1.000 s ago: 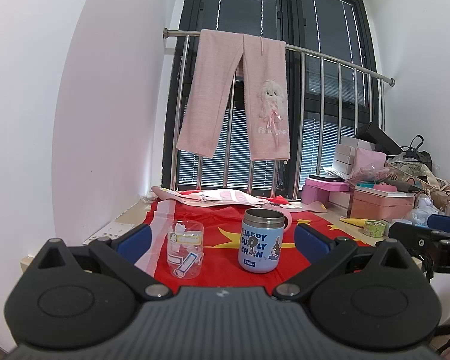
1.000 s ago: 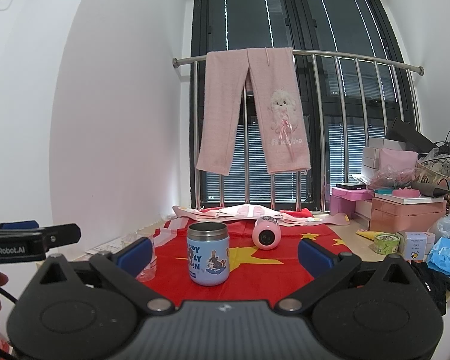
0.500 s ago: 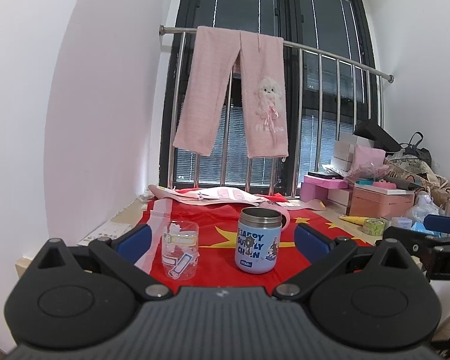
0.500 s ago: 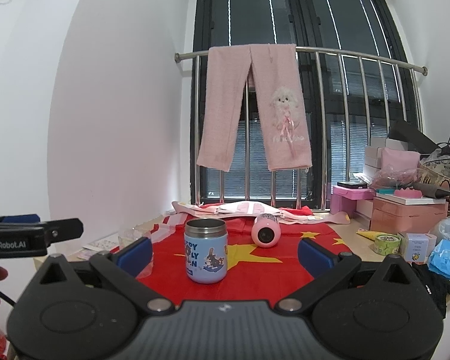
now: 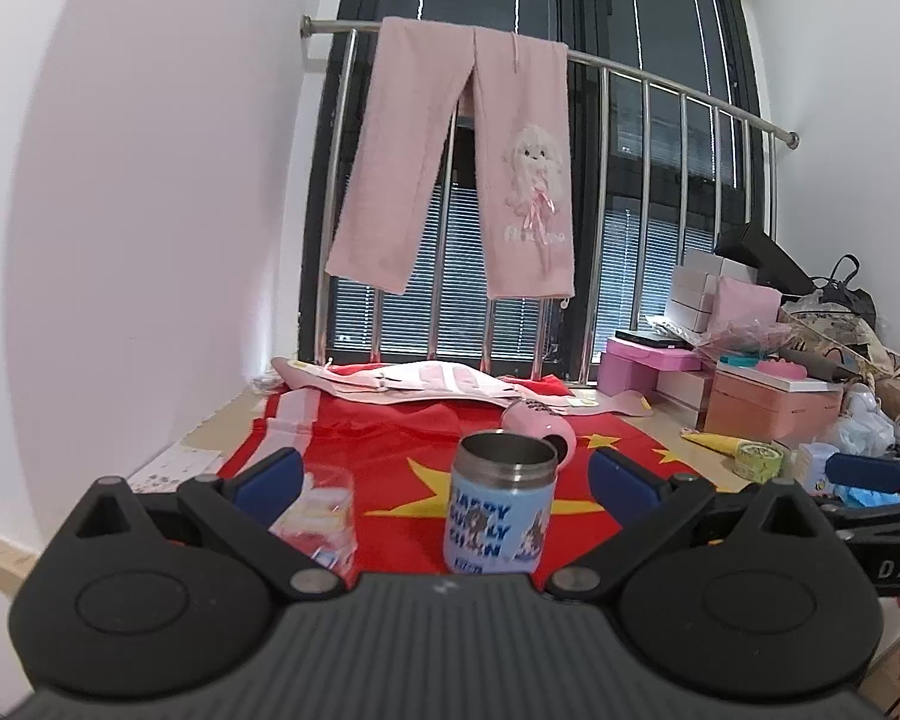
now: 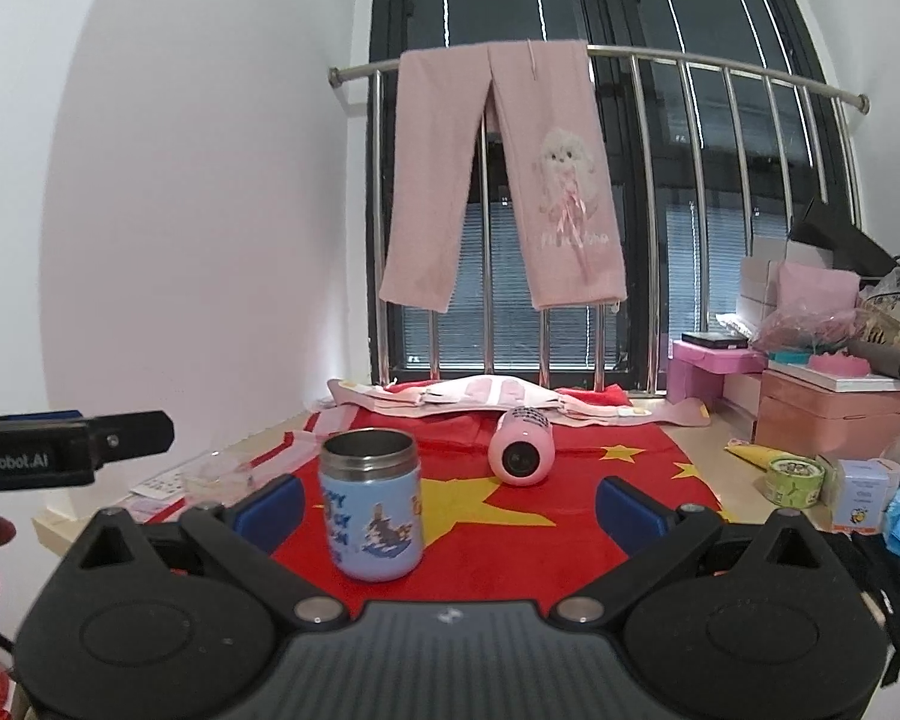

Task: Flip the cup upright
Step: 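Reach the right gripper to the lying pink cup and close on it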

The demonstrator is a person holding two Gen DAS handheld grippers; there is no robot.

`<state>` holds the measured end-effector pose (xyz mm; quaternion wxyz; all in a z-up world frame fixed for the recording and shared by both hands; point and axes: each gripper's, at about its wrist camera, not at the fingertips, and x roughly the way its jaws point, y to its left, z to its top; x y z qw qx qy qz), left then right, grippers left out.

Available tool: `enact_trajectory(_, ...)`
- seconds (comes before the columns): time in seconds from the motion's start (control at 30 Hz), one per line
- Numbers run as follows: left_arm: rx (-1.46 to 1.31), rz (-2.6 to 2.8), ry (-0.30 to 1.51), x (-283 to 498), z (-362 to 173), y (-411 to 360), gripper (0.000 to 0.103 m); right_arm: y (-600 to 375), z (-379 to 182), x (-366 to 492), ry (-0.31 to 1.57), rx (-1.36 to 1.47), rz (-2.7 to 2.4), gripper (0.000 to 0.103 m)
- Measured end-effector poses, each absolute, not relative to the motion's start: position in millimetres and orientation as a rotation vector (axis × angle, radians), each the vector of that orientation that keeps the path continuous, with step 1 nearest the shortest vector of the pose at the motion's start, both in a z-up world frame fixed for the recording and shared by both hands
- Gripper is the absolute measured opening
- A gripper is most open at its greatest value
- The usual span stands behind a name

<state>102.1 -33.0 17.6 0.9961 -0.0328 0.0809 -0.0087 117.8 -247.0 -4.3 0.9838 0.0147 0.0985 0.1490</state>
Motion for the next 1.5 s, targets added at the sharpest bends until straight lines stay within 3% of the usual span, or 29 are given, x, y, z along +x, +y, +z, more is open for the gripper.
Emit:
enact_trajectory(0.57, -0.043, -0.018, 0.22, 250, 55, -67, 0.103, -270, 14, 309, 0.36, -0.031, 0.347, 0.103)
enact_trajectory(0.83, -0.036, -0.009, 0.373, 327, 83, -73, 0.103, -269, 31, 412, 0.543, -0.051, 0.418, 0.103)
enact_trajectory(1.07, 0.033, -0.074, 0.623, 407, 95, -74, 0.103, -257, 32, 502, 0.723, -0.108, 0.447, 0.103)
enact_trajectory(1.23, 0.129, -0.079, 0.768, 455, 89, -82, 0.103, -246, 20, 563, 0.907, -0.096, 0.43, 0.103)
enact_trajectory(1.5, 0.183, -0.085, 0.841, 487, 72, -92, 0.103, -216, -22, 654, 1.136, 0.008, 0.368, 0.103)
